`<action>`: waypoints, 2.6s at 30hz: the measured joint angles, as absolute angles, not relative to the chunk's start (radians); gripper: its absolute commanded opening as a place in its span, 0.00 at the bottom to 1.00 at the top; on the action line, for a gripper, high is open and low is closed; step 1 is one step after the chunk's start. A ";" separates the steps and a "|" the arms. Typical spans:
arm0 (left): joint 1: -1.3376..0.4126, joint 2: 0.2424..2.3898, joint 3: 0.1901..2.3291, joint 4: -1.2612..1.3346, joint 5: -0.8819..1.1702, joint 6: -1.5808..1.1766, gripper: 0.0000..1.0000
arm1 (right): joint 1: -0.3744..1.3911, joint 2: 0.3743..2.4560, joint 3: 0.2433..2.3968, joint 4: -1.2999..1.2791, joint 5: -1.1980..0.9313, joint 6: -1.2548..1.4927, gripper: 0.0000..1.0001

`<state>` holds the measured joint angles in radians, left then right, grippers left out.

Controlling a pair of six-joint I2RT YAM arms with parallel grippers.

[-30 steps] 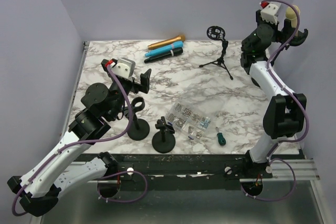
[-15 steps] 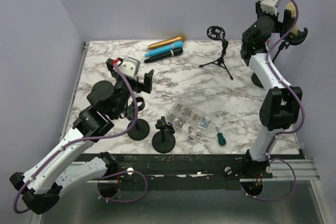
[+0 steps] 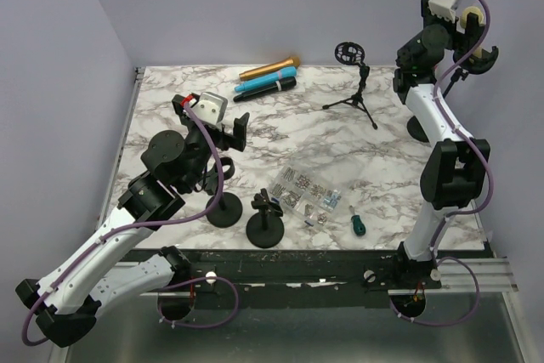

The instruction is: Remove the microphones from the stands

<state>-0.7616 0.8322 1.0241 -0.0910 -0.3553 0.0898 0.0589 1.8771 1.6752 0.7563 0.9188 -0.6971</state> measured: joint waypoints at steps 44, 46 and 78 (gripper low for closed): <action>-0.762 0.846 1.024 -0.091 -0.354 0.089 0.98 | 0.057 1.848 1.682 0.796 0.854 -0.725 0.18; -0.762 0.847 1.024 -0.091 -0.354 0.090 0.98 | 0.057 1.830 1.686 0.786 0.851 -0.722 0.16; -0.762 0.848 1.024 -0.091 -0.347 0.090 0.99 | 0.390 1.305 1.463 0.265 0.551 0.472 0.01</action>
<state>-0.7616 0.8482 1.0241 -0.0910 -0.3473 0.0898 0.3897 1.3052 1.4628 0.2649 0.5510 0.4725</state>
